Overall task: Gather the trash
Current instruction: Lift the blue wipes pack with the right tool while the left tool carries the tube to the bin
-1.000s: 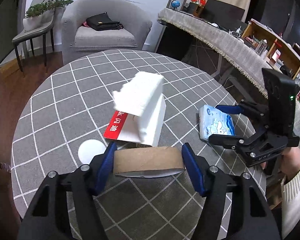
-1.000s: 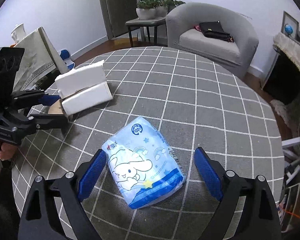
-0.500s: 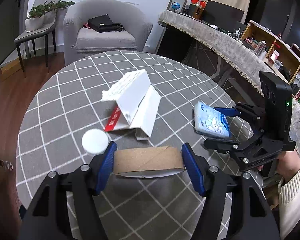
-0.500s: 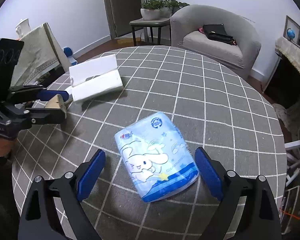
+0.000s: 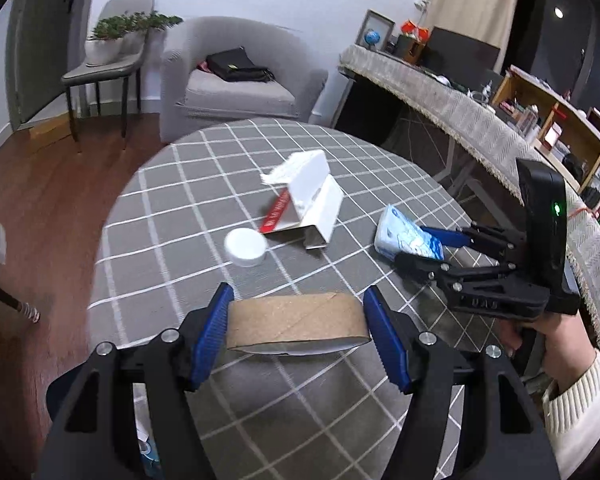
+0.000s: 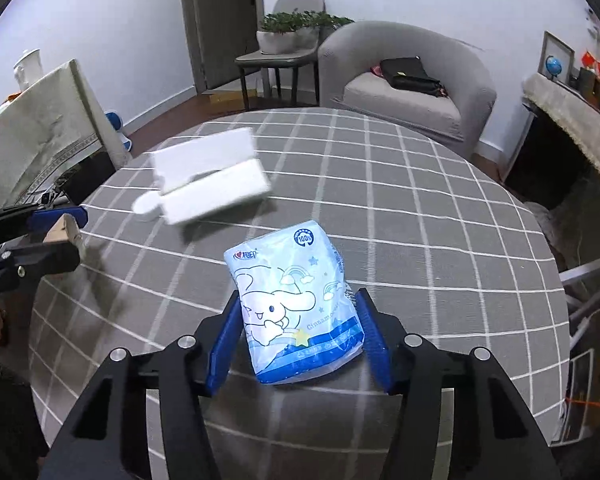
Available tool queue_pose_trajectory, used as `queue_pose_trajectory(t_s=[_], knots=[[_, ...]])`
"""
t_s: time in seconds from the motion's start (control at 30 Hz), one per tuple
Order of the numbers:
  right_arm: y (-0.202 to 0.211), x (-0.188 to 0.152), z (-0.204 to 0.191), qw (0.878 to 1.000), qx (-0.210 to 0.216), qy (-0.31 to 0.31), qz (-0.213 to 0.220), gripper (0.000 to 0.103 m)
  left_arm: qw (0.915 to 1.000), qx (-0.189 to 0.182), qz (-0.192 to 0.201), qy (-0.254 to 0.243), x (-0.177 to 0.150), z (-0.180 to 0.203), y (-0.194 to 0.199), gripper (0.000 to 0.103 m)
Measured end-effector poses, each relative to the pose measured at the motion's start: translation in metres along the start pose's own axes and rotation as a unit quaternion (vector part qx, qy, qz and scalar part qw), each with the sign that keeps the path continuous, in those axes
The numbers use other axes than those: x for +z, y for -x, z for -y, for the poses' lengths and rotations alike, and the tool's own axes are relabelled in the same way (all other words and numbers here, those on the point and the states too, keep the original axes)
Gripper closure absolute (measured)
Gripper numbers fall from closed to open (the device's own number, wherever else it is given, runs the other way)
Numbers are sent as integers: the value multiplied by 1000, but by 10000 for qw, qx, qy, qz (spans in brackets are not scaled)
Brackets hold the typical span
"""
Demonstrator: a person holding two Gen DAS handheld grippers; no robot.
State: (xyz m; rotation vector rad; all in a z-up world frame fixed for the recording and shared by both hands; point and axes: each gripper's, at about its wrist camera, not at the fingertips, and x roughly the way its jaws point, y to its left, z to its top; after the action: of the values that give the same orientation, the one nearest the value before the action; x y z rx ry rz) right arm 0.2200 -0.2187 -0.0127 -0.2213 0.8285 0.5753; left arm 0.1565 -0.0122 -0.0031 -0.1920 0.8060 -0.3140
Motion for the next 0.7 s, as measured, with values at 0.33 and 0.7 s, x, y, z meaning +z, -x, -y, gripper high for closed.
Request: queue_pose_trajectory(t_s=[0.33, 0.7], knots=[[20, 16, -61, 9987, 298, 119, 400, 46, 9979, 527, 317, 227, -17, -27, 42, 34], [21, 19, -137, 9953, 706, 451, 480, 47, 9934, 969, 374, 478, -46, -62, 75, 34]])
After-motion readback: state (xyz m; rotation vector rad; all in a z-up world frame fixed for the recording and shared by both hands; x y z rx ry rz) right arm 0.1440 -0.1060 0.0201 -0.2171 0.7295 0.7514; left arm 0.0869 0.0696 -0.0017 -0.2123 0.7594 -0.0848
